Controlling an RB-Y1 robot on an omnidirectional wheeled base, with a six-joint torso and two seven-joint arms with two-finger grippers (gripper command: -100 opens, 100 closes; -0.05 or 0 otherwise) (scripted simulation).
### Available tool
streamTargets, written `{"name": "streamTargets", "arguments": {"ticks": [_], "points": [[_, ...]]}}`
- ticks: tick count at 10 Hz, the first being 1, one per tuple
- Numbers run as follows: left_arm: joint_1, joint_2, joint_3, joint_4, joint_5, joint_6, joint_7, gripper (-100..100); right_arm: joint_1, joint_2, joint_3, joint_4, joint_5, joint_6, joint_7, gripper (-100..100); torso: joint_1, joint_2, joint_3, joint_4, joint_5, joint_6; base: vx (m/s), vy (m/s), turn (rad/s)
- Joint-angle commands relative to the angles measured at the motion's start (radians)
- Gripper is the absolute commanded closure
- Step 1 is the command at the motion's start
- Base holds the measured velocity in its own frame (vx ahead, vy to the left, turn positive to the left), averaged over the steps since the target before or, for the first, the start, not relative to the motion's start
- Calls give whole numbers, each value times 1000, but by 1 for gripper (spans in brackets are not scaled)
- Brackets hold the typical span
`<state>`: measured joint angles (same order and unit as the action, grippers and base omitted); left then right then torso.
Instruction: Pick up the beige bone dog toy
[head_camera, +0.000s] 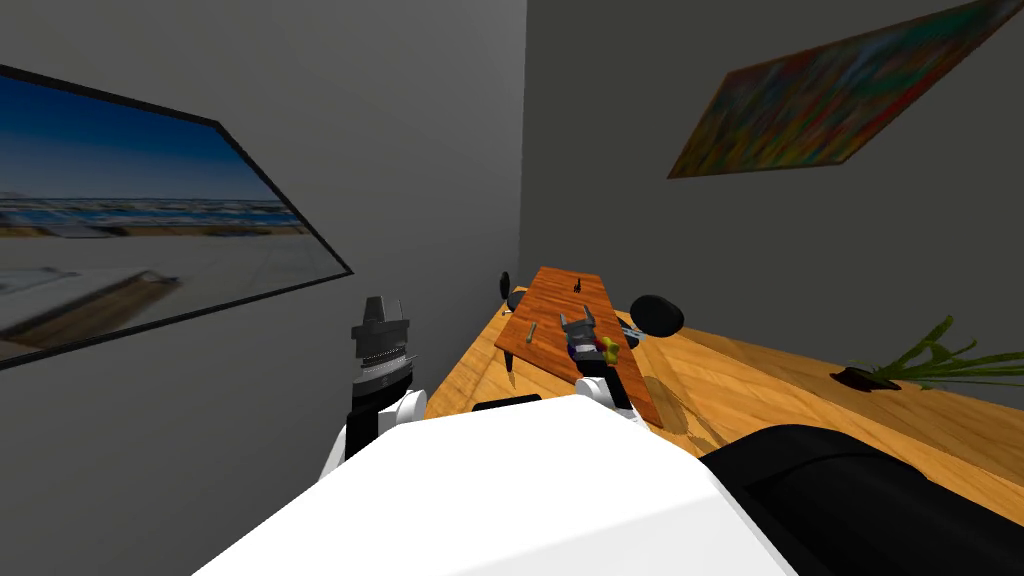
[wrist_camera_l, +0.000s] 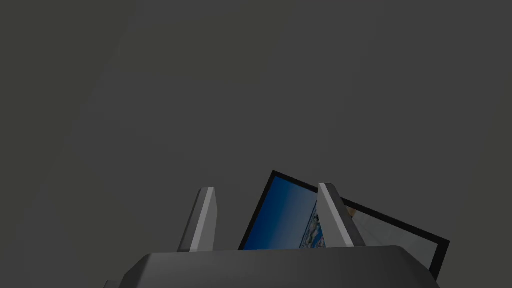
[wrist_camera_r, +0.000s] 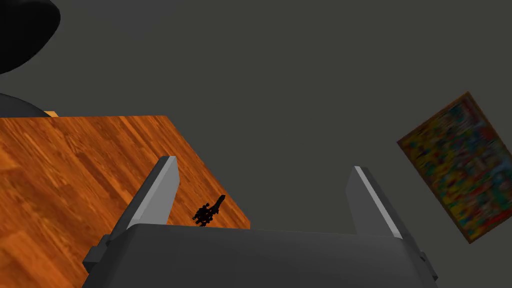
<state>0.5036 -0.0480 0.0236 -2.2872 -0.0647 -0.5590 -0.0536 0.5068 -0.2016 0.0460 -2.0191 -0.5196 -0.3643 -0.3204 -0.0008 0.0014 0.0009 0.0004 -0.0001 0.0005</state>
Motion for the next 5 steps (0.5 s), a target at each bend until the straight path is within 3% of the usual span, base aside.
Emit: {"name": "streamTargets", "arguments": {"ticks": [1,2,3,4,5], "points": [[0,0,0,0,0,0,0,0,-19,-23,-3,50,-50,39,-45,-100,0,0,0,0,0,0,-26,9,273],[0,0,0,0,0,0,0,0,-19,-23,-3,67,-76,39,-45,-100,0,0,0,0,0,-1,-19,-1,127],[0,0,0,0,0,0,0,0,-26,-44,-2,117,-112,68,-85,-100,0,-1,0,0,0,0,-23,4,255],[0,0,0,0,0,0,0,0,-26,-44,-2,117,-137,68,-85,-100,0,0,0,0,0,-1,-19,-1,130],[0,0,0,0,0,0,0,0,-33,-65,0,161,-169,97,-126,-100,0,0,0,0,0,0,-20,4,235]]}}
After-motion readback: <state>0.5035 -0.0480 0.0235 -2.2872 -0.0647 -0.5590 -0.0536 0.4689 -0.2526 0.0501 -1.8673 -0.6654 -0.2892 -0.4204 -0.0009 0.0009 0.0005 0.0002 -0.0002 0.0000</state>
